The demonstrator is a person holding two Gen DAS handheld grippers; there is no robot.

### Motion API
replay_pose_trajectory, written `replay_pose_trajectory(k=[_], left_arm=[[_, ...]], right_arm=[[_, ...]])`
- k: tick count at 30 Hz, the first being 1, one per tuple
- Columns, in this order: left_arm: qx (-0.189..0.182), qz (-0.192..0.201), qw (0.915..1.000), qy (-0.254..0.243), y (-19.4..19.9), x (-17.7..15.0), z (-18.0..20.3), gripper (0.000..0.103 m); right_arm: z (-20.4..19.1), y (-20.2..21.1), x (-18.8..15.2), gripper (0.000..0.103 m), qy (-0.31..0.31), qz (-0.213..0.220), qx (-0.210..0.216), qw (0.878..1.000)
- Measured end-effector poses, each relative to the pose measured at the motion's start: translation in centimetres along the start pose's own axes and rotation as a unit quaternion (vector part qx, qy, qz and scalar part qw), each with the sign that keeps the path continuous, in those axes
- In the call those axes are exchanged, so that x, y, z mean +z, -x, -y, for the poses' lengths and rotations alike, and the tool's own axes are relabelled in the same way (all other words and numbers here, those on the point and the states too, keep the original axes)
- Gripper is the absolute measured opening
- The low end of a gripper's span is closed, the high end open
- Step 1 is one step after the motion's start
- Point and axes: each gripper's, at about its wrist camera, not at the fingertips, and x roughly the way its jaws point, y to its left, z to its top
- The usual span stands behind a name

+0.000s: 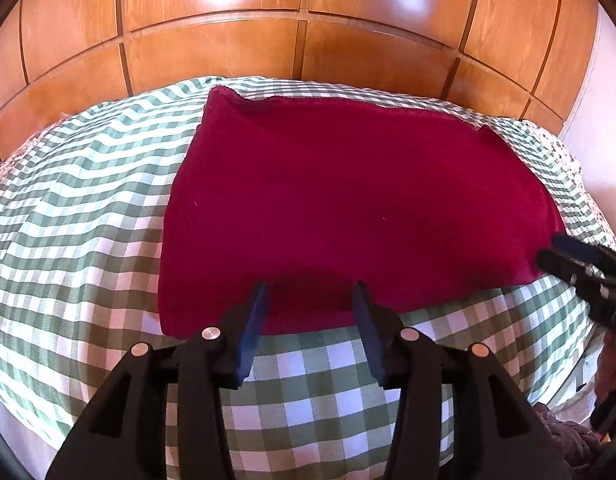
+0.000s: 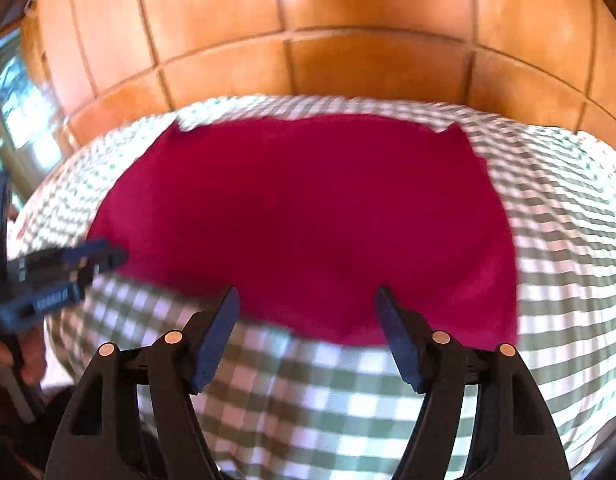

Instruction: Fold small clothes

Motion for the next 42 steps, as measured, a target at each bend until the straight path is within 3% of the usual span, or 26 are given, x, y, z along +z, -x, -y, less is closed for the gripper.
replay_pose_trajectory(k=[3,5,11,19,23,29,38,39,40,42], left_arm=[[0.001,0.001,1.0,-0.001,0.1,0.0,0.1,0.047],[0.002,0.003,1.0,-0.002,0.2,0.0,0.1,0.048],[0.013,0.018,0.9998,-0.001,1.2,0.4,-0.7,0.048],[0.046,0.039,0.998,0.02,1.9,2.6,-4.7,0.048],[0.03,0.023,0.996,0.081,0.8,4.8,-9.0,0.048],[-0.027,-0.016,0.9874,0.155,-2.2,7.9,-13.8,0.048],[-0.073,-0.035,0.9856,0.149,-6.7,11.9,-11.6,0.047],[-0.071,-0.036,0.9861,0.146,-7.3,12.2,-11.3,0.037],[-0.072,-0.041,0.987,0.137,-8.2,12.6,-10.9,0.005],[-0.033,-0.03,0.9916,0.121,-8.5,12.7,-10.1,0.006]], right_arm=[[1.2,-1.6,-0.4,0.069,-0.016,-0.036,-0.04,0.998],[2.1,-2.4,-1.1,0.069,-0.036,-0.051,-0.041,0.997],[1.9,-2.5,-1.5,0.072,-0.032,-0.044,-0.04,0.998],[1.6,-2.7,-1.9,0.077,-0.029,-0.035,-0.041,0.998],[1.6,-2.8,-1.9,0.078,-0.03,-0.034,-0.042,0.998],[1.6,-2.9,-2.0,0.079,-0.029,-0.031,-0.043,0.998],[1.5,-3.1,-2.0,0.08,-0.026,-0.029,-0.046,0.998],[1.5,-3.1,-2.0,0.08,-0.026,-0.029,-0.047,0.998],[1.5,-3.1,-2.0,0.08,-0.025,-0.029,-0.048,0.998],[1.4,-3.0,-2.1,0.08,-0.024,-0.028,-0.048,0.998]])
